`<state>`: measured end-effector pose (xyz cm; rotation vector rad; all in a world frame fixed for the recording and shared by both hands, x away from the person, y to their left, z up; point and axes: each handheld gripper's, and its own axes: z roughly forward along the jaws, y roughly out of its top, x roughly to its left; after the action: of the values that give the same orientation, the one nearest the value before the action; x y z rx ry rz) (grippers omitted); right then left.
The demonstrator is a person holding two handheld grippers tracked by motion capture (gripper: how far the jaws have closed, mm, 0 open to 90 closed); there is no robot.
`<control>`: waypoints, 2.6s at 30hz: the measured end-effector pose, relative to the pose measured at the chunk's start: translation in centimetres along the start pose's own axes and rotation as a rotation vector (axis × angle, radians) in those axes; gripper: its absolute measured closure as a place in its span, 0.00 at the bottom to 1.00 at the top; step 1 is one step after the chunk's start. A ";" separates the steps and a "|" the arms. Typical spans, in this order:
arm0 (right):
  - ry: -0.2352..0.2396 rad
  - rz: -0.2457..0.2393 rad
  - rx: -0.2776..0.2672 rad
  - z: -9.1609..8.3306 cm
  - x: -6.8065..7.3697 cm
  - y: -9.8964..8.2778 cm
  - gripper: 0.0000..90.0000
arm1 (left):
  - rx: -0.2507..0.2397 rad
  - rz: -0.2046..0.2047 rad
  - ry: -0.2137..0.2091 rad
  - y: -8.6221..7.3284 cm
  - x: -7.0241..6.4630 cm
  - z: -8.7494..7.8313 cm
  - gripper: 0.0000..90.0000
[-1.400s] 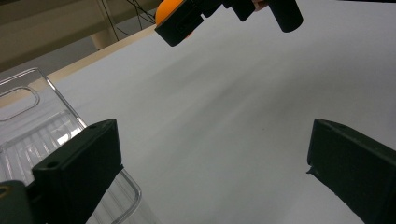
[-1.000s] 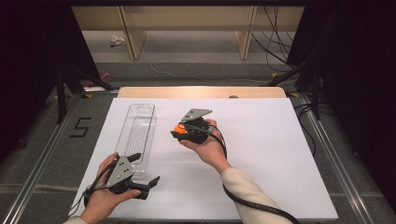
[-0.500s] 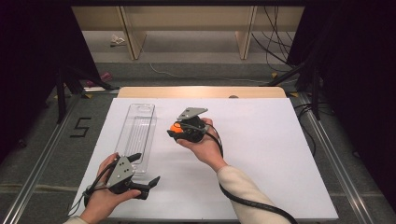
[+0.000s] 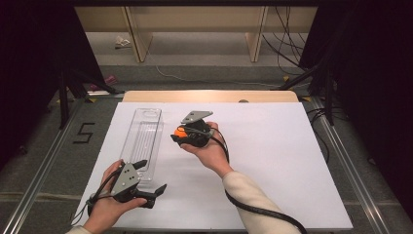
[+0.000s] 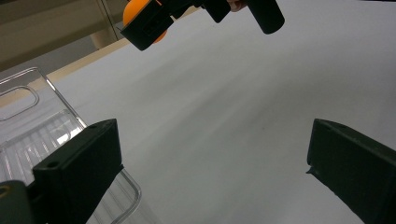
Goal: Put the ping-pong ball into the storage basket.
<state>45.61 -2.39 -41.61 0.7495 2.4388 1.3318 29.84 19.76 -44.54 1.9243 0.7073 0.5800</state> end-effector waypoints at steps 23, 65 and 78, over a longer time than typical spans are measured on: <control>0.005 -0.004 0.007 1.0 0.4 0.6 0.57 | 0.001 0.001 -0.001 0.0 -0.1 0.0 0.03; 0.014 -0.022 0.009 2.4 0.8 2.4 0.57 | 0.001 0.007 -0.006 0.0 -0.2 0.0 0.03; 0.014 -0.024 0.011 2.7 0.9 2.8 0.57 | 0.002 0.009 -0.005 0.0 -0.2 0.0 0.03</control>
<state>47.05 1.28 -40.70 0.7137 2.4595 1.3205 29.72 19.64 -44.55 1.9315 0.6962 0.5800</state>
